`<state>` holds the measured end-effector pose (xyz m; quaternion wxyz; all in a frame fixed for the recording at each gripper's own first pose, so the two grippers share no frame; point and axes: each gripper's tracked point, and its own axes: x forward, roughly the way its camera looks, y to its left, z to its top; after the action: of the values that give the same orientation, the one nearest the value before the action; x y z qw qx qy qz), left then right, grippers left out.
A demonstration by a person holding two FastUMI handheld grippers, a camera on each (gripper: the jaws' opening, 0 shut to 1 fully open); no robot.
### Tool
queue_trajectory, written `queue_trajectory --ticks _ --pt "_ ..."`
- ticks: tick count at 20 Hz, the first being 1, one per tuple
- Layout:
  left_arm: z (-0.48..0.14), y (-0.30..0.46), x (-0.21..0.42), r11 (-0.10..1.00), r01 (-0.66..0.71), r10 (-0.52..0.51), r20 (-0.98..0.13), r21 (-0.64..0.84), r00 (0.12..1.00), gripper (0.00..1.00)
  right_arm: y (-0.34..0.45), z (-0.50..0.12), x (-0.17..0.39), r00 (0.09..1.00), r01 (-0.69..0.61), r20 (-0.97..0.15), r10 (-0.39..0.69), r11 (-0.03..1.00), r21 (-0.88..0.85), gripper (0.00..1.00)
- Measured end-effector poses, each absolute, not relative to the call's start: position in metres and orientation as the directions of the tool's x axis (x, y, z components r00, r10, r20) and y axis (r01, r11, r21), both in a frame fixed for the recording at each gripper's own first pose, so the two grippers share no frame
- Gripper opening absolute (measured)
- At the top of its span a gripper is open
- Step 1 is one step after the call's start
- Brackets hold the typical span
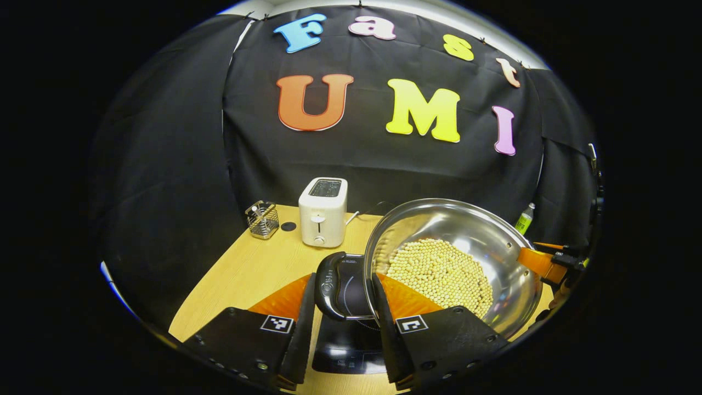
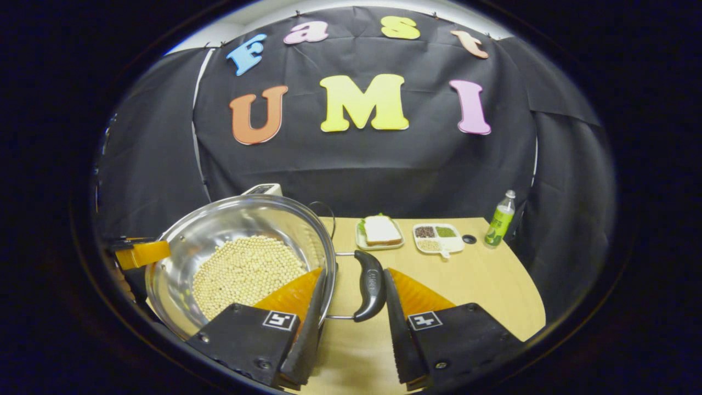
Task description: First push the handle of the pot to place it horizontally, then grasp the pot with both hands and set it on the induction cooktop.
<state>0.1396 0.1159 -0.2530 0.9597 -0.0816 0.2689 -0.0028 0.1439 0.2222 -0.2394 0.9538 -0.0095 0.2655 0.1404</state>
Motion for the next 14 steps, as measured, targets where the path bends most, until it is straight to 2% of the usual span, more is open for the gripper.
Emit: queue_trajectory --ticks 14 --pt "-0.327 0.137 0.210 0.986 -0.039 -0.063 -0.585 -0.161 0.808 0.53 0.261 -0.313 0.207 0.767 -0.241 -0.596 0.236 0.968 0.072 0.60"
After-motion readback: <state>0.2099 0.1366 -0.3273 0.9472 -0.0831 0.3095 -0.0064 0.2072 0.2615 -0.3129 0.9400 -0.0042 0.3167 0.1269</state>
